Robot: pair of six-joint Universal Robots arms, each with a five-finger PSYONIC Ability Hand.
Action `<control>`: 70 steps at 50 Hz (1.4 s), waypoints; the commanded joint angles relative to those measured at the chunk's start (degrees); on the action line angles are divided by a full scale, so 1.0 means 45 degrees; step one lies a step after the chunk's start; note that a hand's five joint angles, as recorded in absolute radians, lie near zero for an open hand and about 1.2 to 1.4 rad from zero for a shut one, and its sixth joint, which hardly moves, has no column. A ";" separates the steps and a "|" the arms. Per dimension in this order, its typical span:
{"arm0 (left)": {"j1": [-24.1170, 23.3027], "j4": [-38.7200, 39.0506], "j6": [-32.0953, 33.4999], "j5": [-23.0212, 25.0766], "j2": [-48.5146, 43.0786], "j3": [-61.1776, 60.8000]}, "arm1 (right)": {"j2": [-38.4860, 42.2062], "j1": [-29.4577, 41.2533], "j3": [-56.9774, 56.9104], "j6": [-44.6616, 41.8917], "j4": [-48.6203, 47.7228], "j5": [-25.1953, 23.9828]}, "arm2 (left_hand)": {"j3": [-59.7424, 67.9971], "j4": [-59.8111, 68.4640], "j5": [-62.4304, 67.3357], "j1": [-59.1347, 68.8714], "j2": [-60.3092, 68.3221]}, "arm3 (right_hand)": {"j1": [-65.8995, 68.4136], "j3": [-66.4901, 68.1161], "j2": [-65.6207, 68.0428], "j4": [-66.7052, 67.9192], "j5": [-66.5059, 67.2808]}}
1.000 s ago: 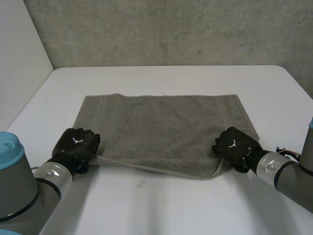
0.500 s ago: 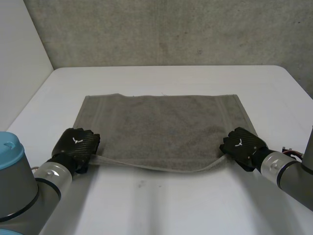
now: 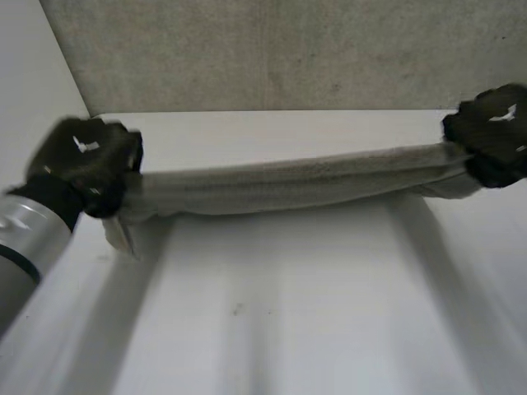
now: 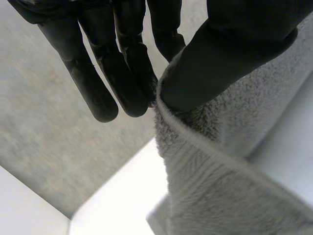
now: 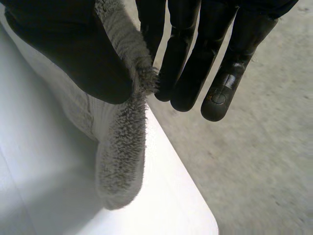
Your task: Fold the laundry
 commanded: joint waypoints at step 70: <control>0.0417 0.4490 0.0816 -0.0210 -0.6495 -0.2287 | 0.5521 0.3220 0.1913 0.0278 -0.4600 0.4225 | 0.2289 0.2277 0.2273 0.2461 0.2269 | 0.5604 0.2683 0.2909 0.2603 0.3254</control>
